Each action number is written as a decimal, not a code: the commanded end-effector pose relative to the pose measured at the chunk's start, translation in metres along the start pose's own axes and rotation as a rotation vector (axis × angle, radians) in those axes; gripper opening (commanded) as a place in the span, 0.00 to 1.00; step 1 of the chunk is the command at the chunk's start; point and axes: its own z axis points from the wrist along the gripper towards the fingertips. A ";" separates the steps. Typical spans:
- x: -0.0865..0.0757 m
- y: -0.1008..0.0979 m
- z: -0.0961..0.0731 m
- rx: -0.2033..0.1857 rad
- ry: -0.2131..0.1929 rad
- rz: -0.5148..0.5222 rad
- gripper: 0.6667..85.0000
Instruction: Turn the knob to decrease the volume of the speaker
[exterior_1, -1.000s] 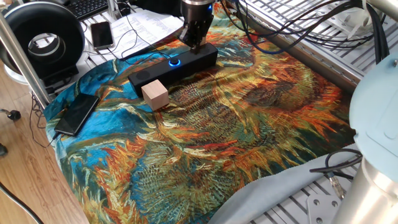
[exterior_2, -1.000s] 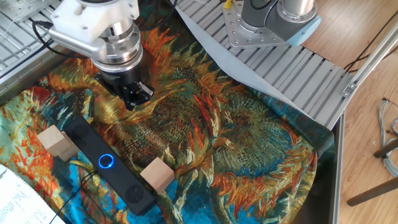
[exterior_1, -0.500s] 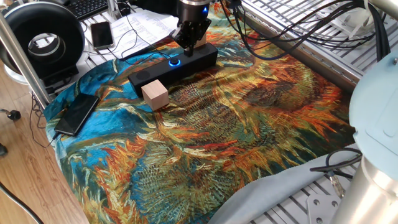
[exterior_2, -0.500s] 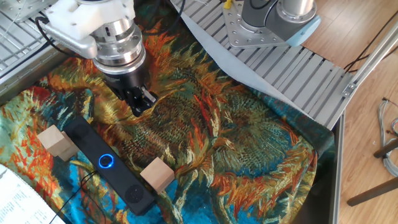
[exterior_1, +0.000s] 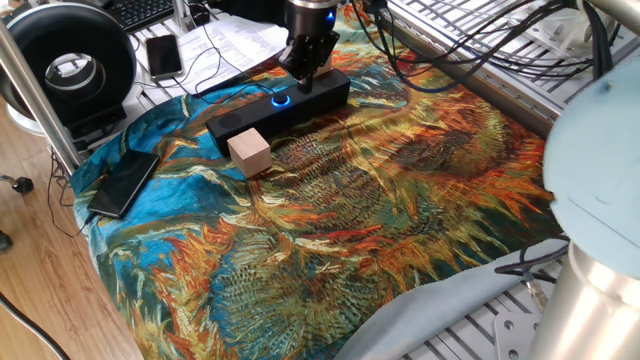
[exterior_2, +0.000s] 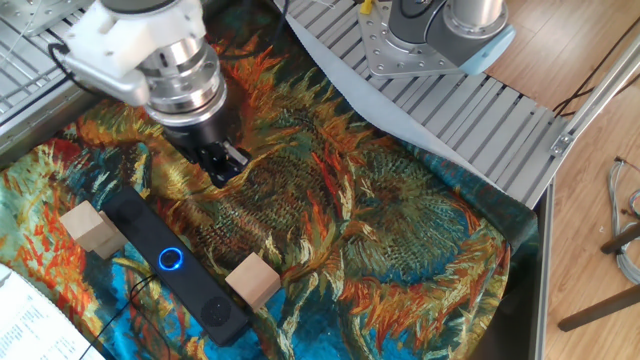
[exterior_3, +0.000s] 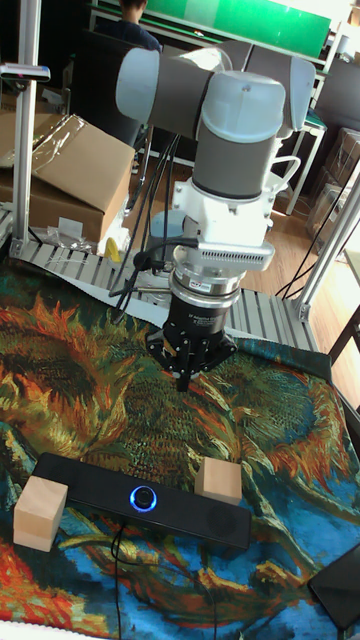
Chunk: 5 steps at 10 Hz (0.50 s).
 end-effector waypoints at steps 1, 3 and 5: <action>-0.009 -0.014 0.004 0.003 0.013 -0.078 0.36; -0.020 -0.026 0.006 0.032 0.006 -0.145 0.37; -0.039 -0.029 0.010 0.055 -0.020 -0.231 0.42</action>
